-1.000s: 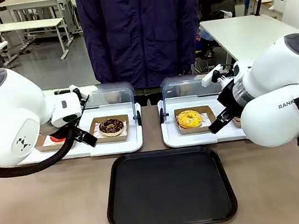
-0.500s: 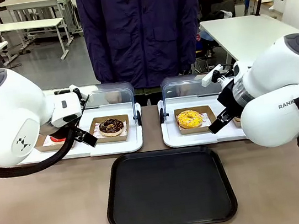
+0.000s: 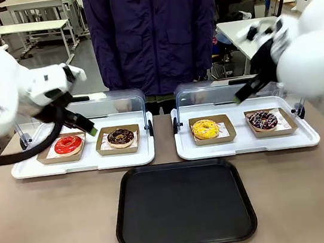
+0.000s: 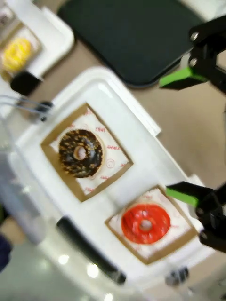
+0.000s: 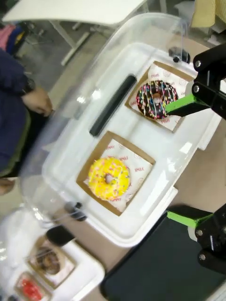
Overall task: Move the second donut from the left to the tray.
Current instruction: Pick up the Paper togo box containing the Donut indicated by the person and place it on the Handle tray.
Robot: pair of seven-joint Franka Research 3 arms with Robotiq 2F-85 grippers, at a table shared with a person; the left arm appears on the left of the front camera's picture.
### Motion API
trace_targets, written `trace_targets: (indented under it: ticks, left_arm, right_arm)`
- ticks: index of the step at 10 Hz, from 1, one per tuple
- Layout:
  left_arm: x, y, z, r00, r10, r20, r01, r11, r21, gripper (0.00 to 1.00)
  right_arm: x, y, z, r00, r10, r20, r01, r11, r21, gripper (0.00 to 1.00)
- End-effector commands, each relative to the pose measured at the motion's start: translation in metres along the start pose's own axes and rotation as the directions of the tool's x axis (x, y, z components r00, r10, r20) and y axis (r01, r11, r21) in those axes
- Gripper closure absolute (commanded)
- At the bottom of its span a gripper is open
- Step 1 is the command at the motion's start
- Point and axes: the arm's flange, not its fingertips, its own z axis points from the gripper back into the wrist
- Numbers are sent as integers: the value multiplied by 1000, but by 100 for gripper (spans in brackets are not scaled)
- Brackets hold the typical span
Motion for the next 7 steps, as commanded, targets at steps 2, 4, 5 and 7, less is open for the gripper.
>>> trace_targets:
  ticks: [2,4,5,7]
  left_arm:
    - [-13,73,60,985,-160,58,169,956,-240,0]
    - [-39,122,84,957,-215,194,269,907,-324,0]
    - [-52,149,91,943,-209,260,288,903,-319,0]
    - [-76,182,100,906,-239,349,362,865,-348,0]
  right_arm:
    - [-13,-103,49,998,-14,53,5,986,165,0]
    - [-45,-159,75,987,20,162,-66,957,283,0]
    - [-65,-183,87,975,47,217,-118,936,331,0]
    - [-92,-204,97,955,67,290,-174,917,360,0]
